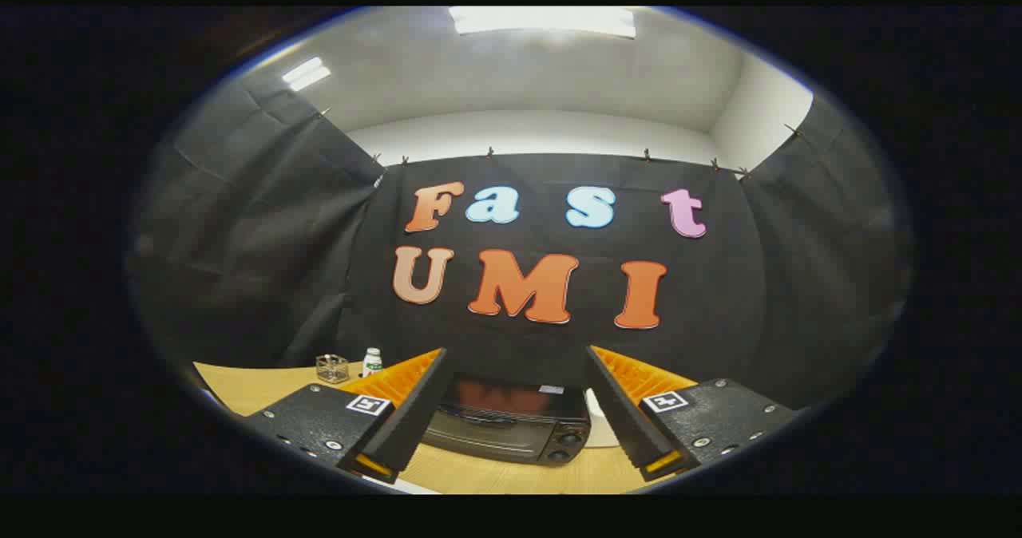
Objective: Open the toaster oven, put the food inside, and close the toaster oven door.
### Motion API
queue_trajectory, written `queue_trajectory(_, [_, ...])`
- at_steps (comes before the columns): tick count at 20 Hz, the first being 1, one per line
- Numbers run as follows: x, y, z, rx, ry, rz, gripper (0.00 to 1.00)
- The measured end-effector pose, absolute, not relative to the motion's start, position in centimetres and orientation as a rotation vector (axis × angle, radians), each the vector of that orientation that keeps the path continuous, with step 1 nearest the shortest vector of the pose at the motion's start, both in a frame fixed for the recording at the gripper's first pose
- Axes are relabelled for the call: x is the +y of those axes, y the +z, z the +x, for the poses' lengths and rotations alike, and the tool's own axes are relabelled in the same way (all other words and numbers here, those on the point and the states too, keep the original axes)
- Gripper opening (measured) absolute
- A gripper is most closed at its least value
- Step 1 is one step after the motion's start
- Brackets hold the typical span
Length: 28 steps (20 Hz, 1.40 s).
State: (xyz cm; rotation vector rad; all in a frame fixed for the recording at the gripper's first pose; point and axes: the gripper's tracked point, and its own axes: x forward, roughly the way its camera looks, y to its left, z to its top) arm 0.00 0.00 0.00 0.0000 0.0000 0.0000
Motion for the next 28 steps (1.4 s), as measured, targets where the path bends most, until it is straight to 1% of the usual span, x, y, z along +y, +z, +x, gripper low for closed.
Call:
queue_trajectory(4, [0.0, 1.5, -0.4, -0.032, 0.012, 0.022, 0.99])
queue_trajectory(16, [-0.5, 1.0, 1.6, -0.010, -0.010, 0.043, 0.99])
queue_trajectory(21, [1.6, -1.0, 3.2, 0.031, 0.034, 0.087, 0.99])
queue_trajectory(24, [1.9, -2.7, 4.3, 0.051, 0.025, 0.068, 0.99])
queue_trajectory(26, [2.4, -4.1, 5.5, 0.063, 0.025, 0.066, 0.99])
queue_trajectory(28, [2.9, -6.6, 6.5, 0.117, 0.033, 0.091, 0.99])
